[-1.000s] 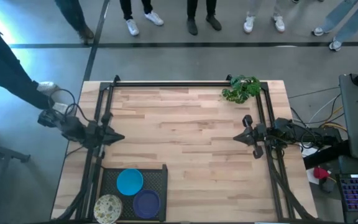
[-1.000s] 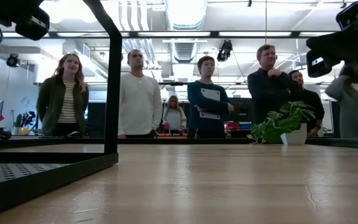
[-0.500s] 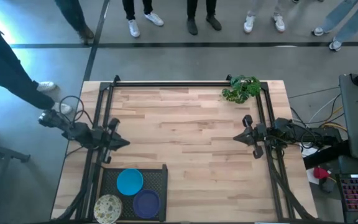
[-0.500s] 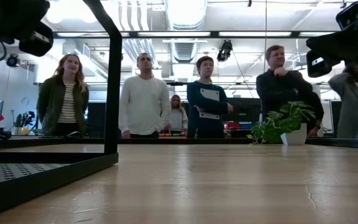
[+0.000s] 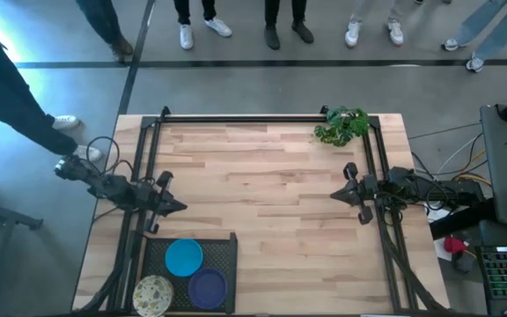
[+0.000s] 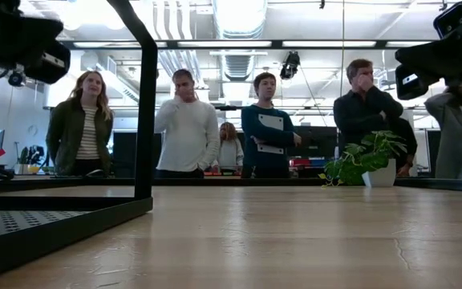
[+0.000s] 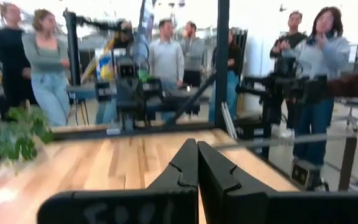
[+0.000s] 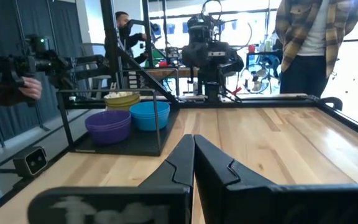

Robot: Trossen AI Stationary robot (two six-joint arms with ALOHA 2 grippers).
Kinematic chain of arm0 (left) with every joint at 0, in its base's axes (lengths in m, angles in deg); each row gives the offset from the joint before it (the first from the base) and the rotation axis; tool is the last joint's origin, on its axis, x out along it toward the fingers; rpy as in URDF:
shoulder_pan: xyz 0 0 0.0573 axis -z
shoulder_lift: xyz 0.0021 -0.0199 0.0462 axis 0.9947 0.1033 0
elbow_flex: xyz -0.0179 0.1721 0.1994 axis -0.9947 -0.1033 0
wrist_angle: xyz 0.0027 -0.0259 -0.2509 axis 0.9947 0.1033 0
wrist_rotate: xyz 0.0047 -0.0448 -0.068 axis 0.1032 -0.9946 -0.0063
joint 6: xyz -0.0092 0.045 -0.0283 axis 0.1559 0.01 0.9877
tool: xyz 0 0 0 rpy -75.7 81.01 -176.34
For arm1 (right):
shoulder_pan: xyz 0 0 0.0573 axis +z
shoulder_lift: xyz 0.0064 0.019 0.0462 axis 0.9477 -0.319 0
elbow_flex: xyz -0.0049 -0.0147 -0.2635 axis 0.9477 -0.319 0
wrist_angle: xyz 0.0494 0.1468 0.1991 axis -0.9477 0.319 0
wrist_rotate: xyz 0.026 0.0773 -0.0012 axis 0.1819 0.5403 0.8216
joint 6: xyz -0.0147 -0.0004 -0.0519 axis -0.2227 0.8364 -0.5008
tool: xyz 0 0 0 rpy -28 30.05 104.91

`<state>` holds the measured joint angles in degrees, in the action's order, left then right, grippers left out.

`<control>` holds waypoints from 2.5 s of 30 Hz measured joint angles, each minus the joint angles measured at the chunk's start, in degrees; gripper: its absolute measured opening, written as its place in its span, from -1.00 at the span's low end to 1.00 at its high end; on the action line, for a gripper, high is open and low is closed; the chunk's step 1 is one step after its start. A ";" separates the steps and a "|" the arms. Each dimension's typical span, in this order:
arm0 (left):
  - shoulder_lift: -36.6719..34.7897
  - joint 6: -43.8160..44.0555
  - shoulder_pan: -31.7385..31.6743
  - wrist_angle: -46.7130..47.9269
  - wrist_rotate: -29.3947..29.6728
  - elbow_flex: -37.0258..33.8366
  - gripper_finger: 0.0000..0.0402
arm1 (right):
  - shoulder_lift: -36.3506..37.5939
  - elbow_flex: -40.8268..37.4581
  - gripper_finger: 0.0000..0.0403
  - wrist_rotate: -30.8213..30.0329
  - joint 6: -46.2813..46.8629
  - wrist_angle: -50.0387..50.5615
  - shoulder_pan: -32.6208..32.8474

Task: Pick & Place Mini bowls
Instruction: Return to Home Position

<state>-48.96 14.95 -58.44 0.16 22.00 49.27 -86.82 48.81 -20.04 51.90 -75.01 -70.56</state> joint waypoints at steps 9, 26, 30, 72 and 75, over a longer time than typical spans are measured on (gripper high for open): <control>0.11 1.34 0.01 4.70 0.07 -0.04 -1.00 | 0.00 0.00 -0.96 0.00 0.22 0.00 0.00; 0.11 -4.71 0.00 4.73 4.42 -0.04 -1.00 | 0.00 0.02 -0.96 0.00 0.20 0.00 0.01; 0.11 -4.29 0.00 4.56 4.46 -0.04 -1.00 | 0.00 0.02 -0.96 0.00 0.16 -0.01 0.00; 0.11 -4.14 0.02 4.39 4.46 -0.07 -1.00 | 0.00 0.02 -0.96 0.02 0.20 -0.02 0.01; 0.11 -4.14 0.02 4.38 4.46 -0.07 -1.00 | 0.00 0.02 -0.96 0.02 0.14 -0.01 0.01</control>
<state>-48.85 10.81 -58.42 4.54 26.45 49.21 -86.82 48.83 -20.02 52.04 -75.03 -70.55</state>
